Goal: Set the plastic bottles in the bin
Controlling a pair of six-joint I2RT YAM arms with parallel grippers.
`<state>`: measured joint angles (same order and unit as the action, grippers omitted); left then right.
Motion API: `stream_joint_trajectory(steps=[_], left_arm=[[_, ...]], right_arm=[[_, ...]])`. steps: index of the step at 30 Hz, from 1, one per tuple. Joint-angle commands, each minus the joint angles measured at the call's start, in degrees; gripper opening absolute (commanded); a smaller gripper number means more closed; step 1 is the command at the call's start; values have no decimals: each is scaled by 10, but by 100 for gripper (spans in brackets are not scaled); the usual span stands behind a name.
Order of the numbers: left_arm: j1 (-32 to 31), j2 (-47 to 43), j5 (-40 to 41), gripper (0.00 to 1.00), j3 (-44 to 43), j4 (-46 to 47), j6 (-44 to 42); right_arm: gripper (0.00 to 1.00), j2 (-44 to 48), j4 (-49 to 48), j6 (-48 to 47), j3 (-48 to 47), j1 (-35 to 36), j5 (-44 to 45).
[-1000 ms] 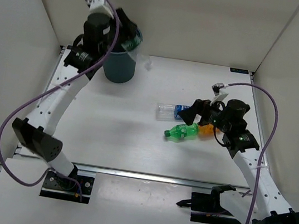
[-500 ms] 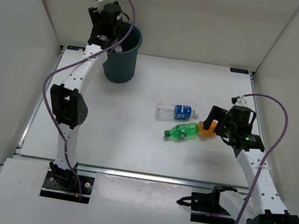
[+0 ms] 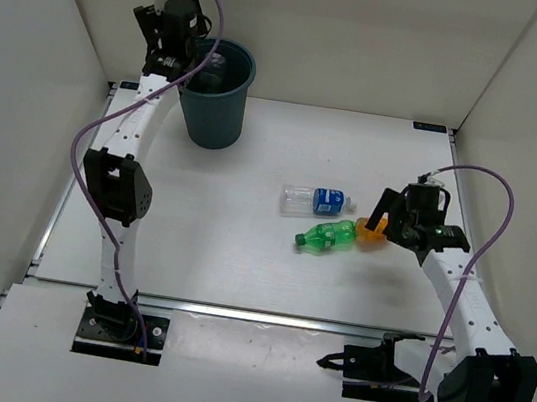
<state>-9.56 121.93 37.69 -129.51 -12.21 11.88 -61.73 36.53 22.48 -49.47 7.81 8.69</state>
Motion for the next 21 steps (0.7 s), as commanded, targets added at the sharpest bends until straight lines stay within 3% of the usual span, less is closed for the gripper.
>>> stream_joint_trajectory(steps=[1, 6, 9, 11, 13, 15, 16, 18, 21], left_arm=[[-18, -50, -60, 99, -29, -49, 24], [-66, -113, -130, 99, -15, -171, 30], [-140, -190, -80, 99, 97, -222, 12], [-171, -246, -79, 99, 219, -247, 29], [-167, -313, -169, 99, 326, -250, 107], [-117, -418, -341, 99, 510, -181, 161], [-104, -466, -393, 99, 551, -161, 191], [-104, -522, -404, 99, 644, -153, 197], [-143, -575, -352, 99, 665, -223, 179]], right_arm=[[99, -22, 14, 68, -30, -29, 19], [99, -65, -8, 161, -42, -59, 4], [99, -93, -35, 200, -46, -58, 19], [100, -110, -60, 227, -42, -51, 28], [99, -128, -86, 258, -38, -46, 38], [99, -144, -95, 272, -33, -40, 45], [99, -152, -98, 282, -32, -42, 51], [99, -166, -103, 292, -23, -39, 55], [99, -176, -119, 304, 6, -48, 33]])
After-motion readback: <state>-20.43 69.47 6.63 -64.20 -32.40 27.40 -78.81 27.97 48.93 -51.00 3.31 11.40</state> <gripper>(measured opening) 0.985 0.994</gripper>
